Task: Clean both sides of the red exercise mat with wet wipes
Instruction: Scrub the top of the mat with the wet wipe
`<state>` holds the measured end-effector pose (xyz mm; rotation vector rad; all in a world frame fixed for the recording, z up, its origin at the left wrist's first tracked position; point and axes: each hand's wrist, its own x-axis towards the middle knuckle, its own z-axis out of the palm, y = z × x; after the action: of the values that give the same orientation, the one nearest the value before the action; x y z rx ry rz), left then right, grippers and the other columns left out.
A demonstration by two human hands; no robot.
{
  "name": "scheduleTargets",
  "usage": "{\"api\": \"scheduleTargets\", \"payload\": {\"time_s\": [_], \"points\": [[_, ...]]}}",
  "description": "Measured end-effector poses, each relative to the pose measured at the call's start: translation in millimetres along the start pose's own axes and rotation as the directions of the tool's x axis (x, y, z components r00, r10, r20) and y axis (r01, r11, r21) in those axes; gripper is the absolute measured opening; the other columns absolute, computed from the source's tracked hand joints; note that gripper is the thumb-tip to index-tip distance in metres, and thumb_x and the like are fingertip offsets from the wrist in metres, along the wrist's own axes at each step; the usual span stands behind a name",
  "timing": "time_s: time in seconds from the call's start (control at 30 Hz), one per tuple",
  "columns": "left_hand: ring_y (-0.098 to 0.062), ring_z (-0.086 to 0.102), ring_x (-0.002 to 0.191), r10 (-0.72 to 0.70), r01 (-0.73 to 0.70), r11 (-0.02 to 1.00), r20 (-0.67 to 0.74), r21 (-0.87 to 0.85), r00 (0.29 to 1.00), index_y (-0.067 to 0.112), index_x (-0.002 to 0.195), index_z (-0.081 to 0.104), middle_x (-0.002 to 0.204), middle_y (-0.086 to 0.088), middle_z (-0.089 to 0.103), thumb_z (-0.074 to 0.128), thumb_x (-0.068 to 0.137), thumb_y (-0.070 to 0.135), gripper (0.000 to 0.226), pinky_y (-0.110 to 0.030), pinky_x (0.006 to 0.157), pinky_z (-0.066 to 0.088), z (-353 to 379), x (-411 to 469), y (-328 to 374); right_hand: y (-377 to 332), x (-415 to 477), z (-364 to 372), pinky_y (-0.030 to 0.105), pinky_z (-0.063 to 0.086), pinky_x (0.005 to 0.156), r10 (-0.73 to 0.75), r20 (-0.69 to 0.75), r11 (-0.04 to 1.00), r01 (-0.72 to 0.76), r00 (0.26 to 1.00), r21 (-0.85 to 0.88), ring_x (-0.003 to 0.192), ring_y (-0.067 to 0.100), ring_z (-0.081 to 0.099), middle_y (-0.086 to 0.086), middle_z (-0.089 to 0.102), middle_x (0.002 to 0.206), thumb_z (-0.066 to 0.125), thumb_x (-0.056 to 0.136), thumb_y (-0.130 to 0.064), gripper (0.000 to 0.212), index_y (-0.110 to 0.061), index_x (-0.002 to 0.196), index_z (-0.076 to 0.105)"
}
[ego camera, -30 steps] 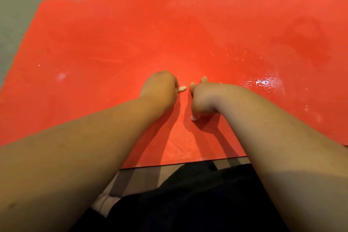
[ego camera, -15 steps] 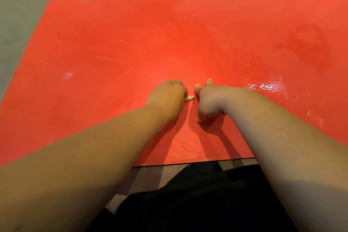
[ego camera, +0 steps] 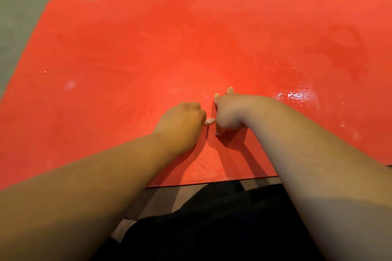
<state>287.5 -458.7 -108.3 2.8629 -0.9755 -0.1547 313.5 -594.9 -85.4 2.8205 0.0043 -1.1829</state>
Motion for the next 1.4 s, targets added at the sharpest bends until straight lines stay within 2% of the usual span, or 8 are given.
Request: {"api": "scheduleTargets", "payload": {"time_s": [0.13,0.3,0.57,0.73,0.87,0.97,1.23,1.4], "points": [[-0.026,0.058,0.101,0.090,-0.090,0.996,0.090,-0.005,0.992,0.019,0.102,0.067,0.103,-0.002,0.058,0.046,0.096,0.028,0.024,-0.040,0.077,0.049,-2.5,0.3,-19.6,-1.4,-2.0,-1.4,0.055,0.025,0.111,0.008,-0.001,1.000,-0.008,1.000,0.010,0.138,0.050,0.020,0.028,-0.017,0.152,0.068,0.083,-0.040,0.107,-0.009,0.151,-0.008],[-0.035,0.058,0.100,-0.323,0.323,0.946,-0.116,-0.017,0.939,0.011,0.105,0.070,0.106,-0.014,0.061,0.051,0.094,0.016,0.022,-0.041,0.078,0.044,5.2,41.7,-44.9,0.1,-2.8,-0.8,0.053,0.028,0.111,-0.001,-0.009,0.999,0.002,1.000,0.032,0.138,0.048,0.023,0.027,-0.012,0.154,0.070,0.082,-0.038,0.102,-0.010,0.151,0.001],[-0.032,0.063,0.083,0.277,-0.275,0.958,0.022,-0.079,0.961,0.012,0.092,0.071,0.089,-0.009,0.064,0.048,0.087,0.024,0.026,-0.039,0.067,0.052,2.8,-12.8,-22.8,-2.8,-18.0,-13.2,0.043,0.036,0.106,-0.065,-0.011,0.988,0.063,0.998,-0.144,0.133,0.039,0.035,0.026,0.026,0.150,0.064,0.089,-0.026,0.065,-0.002,0.142,0.035],[-0.034,0.056,0.104,-0.260,0.263,0.965,-0.112,0.012,0.959,0.009,0.105,0.068,0.106,-0.013,0.059,0.049,0.096,0.019,0.023,-0.041,0.083,0.041,4.6,24.9,-46.0,0.3,-18.3,-3.0,0.047,0.028,0.112,-0.026,-0.012,0.997,0.025,1.000,-0.069,0.139,0.044,0.022,0.024,-0.011,0.155,0.066,0.086,-0.032,0.097,-0.011,0.152,-0.002],[-0.032,0.057,0.103,0.026,-0.034,0.995,-0.084,-0.096,0.996,0.011,0.102,0.071,0.102,-0.011,0.062,0.051,0.094,0.020,0.023,-0.039,0.084,0.042,11.5,29.9,-9.8,16.4,-21.0,-13.4,0.028,0.046,0.085,-0.046,-0.123,0.997,0.038,0.991,-0.065,0.117,0.030,0.054,0.016,0.049,0.139,0.059,0.090,-0.021,0.046,-0.008,0.134,0.051],[-0.032,0.060,0.097,0.176,-0.184,0.978,-0.080,-0.103,0.981,0.012,0.098,0.071,0.098,-0.010,0.063,0.044,0.093,0.029,0.032,-0.039,0.077,0.047,3.0,28.7,-27.0,25.3,-26.4,-19.1,0.028,0.047,0.081,-0.027,-0.128,0.995,0.013,0.991,-0.103,0.110,0.029,0.058,0.013,0.059,0.128,0.050,0.091,-0.014,0.038,-0.011,0.128,0.058],[-0.015,0.060,0.078,-0.177,0.140,0.830,-0.016,-0.540,0.984,0.021,0.095,0.064,0.084,0.012,0.061,0.064,0.084,0.013,0.014,-0.019,0.063,0.038,-8.0,17.5,-22.7,21.0,-19.2,-10.0,0.030,0.048,0.089,0.029,-0.330,0.969,0.054,0.944,0.242,0.113,0.027,0.058,0.009,0.061,0.126,0.061,0.086,-0.022,0.041,-0.016,0.126,0.060],[-0.009,0.058,0.086,-0.343,0.300,0.862,-0.034,-0.408,0.939,0.025,0.107,0.061,0.109,-0.002,0.048,0.072,0.080,0.022,0.030,-0.025,0.080,0.039,-26.0,-7.1,-53.9,1.0,-6.4,11.8,0.031,0.043,0.094,-0.095,-0.542,0.898,0.307,0.835,0.316,0.114,0.028,0.054,0.008,0.059,0.123,0.067,0.078,-0.042,0.048,-0.030,0.124,0.061]]}}
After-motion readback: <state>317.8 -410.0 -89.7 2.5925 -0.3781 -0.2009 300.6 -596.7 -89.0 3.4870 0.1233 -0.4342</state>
